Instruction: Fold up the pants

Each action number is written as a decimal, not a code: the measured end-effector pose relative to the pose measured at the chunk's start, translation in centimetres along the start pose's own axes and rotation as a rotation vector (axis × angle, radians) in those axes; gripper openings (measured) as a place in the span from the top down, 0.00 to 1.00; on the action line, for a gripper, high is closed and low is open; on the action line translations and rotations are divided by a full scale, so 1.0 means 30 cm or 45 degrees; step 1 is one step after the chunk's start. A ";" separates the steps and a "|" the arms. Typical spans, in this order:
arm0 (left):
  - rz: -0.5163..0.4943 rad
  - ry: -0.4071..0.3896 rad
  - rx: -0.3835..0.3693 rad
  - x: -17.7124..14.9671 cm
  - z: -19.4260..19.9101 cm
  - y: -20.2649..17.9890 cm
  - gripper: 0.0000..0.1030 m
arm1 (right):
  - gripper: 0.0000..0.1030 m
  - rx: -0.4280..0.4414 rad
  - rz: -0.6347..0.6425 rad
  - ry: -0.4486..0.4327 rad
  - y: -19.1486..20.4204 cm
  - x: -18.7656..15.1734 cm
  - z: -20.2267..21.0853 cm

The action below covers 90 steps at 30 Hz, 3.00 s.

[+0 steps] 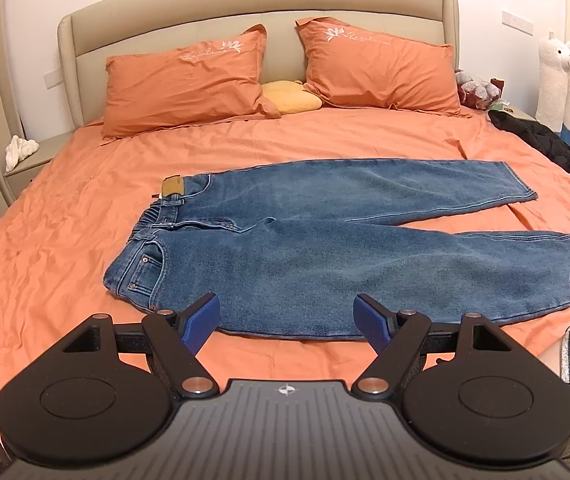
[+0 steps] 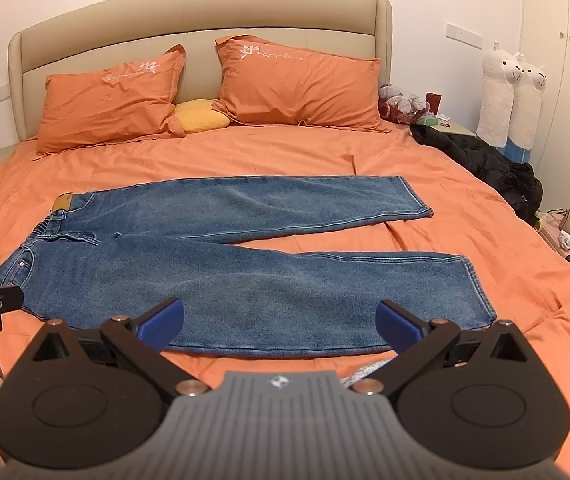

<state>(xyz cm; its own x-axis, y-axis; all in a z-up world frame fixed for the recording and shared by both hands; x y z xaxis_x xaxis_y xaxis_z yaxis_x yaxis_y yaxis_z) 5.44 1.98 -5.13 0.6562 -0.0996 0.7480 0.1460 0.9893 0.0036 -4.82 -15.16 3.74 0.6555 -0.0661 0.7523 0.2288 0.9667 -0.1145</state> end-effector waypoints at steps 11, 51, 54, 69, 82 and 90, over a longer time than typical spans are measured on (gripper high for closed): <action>0.019 -0.007 -0.002 -0.004 0.010 0.012 0.14 | 0.05 0.019 -0.002 0.015 0.008 0.000 -0.005; -0.255 0.155 0.011 0.145 -0.131 0.298 0.38 | 0.05 0.063 -0.012 0.074 -0.295 0.118 -0.304; -0.353 0.235 0.029 0.134 -0.189 0.322 0.38 | 0.05 0.077 0.055 0.118 -0.331 0.131 -0.358; -0.707 0.611 0.052 0.028 -0.514 0.377 0.38 | 0.56 0.088 0.510 0.499 -0.491 0.009 -0.756; -1.205 0.896 -0.121 -0.231 -0.758 0.393 0.27 | 0.52 0.187 0.911 0.816 -0.551 -0.241 -0.903; -1.313 0.808 -0.012 -0.279 -0.815 0.377 0.13 | 0.51 0.109 0.999 0.734 -0.532 -0.288 -0.938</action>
<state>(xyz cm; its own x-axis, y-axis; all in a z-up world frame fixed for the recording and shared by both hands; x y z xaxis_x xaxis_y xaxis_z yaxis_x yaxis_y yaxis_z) 19.71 11.40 -27.58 0.4744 -0.8781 -0.0619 0.8180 0.4137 0.3997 6.12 -36.98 -19.20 0.8557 0.5152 0.0473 -0.4609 0.8007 -0.3827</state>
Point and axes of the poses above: each gripper's, at about its wrist camera, not at the fingertips, and z roughly against the way its jaws point, y to its left, x to its top, the point moved 7 cm from there along -z, roughly the way its jaws point, and after that the axes turned 6 degrees about -x, right-handed, at the moved point
